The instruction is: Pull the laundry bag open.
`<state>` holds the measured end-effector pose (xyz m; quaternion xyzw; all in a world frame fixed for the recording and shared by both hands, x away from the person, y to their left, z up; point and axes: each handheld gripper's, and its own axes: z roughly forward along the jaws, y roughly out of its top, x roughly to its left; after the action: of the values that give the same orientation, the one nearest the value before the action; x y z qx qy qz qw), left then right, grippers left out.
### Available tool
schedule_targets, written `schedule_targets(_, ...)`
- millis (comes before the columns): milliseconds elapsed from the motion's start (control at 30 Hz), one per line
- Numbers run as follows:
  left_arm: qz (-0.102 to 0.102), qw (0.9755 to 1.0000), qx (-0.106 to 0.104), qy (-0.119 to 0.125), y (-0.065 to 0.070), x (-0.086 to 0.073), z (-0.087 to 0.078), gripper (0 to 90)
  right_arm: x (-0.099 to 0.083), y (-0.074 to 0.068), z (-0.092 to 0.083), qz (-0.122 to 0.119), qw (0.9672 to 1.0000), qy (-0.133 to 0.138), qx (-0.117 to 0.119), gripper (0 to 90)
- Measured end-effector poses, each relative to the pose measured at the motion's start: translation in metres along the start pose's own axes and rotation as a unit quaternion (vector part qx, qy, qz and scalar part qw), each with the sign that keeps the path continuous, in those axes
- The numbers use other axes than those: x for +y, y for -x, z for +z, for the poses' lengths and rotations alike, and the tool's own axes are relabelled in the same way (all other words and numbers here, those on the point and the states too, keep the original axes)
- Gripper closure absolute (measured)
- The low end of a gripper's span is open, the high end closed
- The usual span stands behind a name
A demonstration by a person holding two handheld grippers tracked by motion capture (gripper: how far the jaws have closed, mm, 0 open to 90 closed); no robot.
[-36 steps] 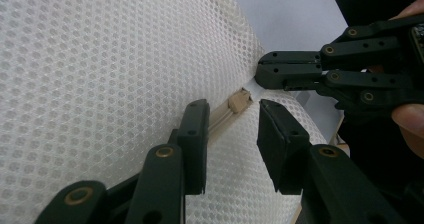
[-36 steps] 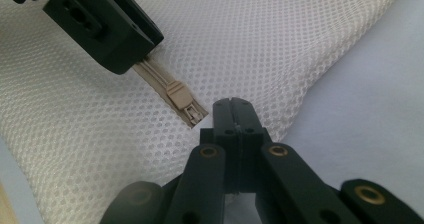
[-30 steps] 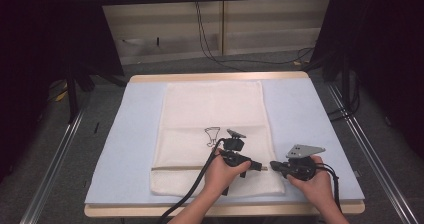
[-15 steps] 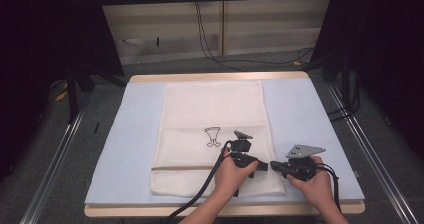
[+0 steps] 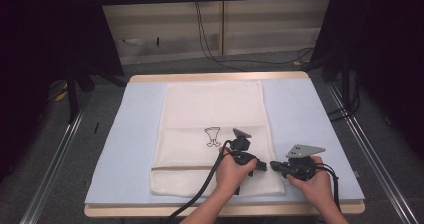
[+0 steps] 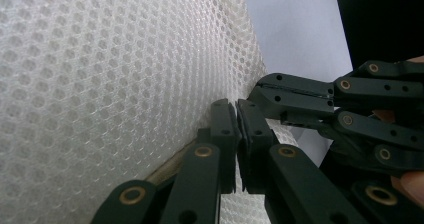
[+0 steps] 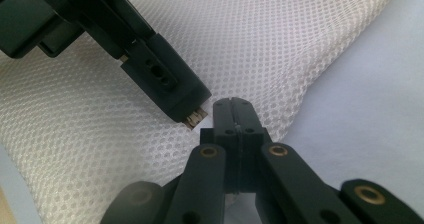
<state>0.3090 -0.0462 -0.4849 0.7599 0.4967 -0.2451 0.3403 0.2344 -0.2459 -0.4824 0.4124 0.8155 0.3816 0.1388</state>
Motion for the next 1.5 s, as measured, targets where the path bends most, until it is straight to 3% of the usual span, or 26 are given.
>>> schedule_targets(267, -0.016, 0.9997, -0.015, -0.010, -0.003, 0.002, -0.002, 87.3, -0.001, 0.000, 0.000, 0.001, 1.0000, 0.005, -0.001, 90.0)
schedule_targets(400, -0.002, 1.0000, 0.000, -0.008, -0.004, 0.002, -0.010, 87.4, -0.001, 0.000, 0.000, -0.002, 1.0000, 0.004, -0.002, 90.0)
schedule_targets(800, 0.000, 0.9997, -0.012, -0.022, -0.012, 0.004, -0.022, 87.3, -0.002, -0.001, 0.000, -0.001, 1.0000, 0.006, -0.004, 90.0)
schedule_targets(867, 0.002, 0.9998, -0.006, -0.021, -0.012, 0.004, -0.023, 87.3, -0.002, -0.001, 0.000, 0.000, 1.0000, 0.005, -0.004, 90.0)
schedule_targets(967, 0.019, 0.9995, 0.001, -0.023, -0.013, 0.004, -0.028, 87.3, -0.001, -0.001, 0.000, 0.002, 1.0000, 0.005, -0.002, 90.0)
schedule_targets(1133, 0.012, 0.9995, -0.012, -0.026, -0.016, 0.005, -0.031, 87.3, -0.001, -0.001, 0.000, 0.003, 1.0000, 0.004, -0.005, 90.0)
schedule_targets(1167, 0.012, 0.9996, -0.005, -0.023, -0.016, 0.005, -0.031, 87.3, -0.001, -0.001, 0.000, 0.004, 1.0000, 0.004, -0.003, 90.0)
schedule_targets(1200, 0.013, 0.9995, -0.013, -0.027, -0.017, 0.005, -0.033, 87.3, -0.001, -0.001, 0.000, 0.005, 1.0000, 0.004, -0.005, 90.0)
schedule_targets(1367, 0.006, 0.9997, -0.012, -0.019, -0.019, 0.005, -0.037, 87.3, -0.001, -0.001, 0.000, 0.005, 1.0000, 0.003, -0.005, 90.0)
schedule_targets(1500, 0.010, 0.9994, -0.014, -0.030, -0.024, 0.005, -0.041, 87.3, -0.001, -0.001, 0.000, 0.006, 1.0000, 0.003, -0.003, 90.0)
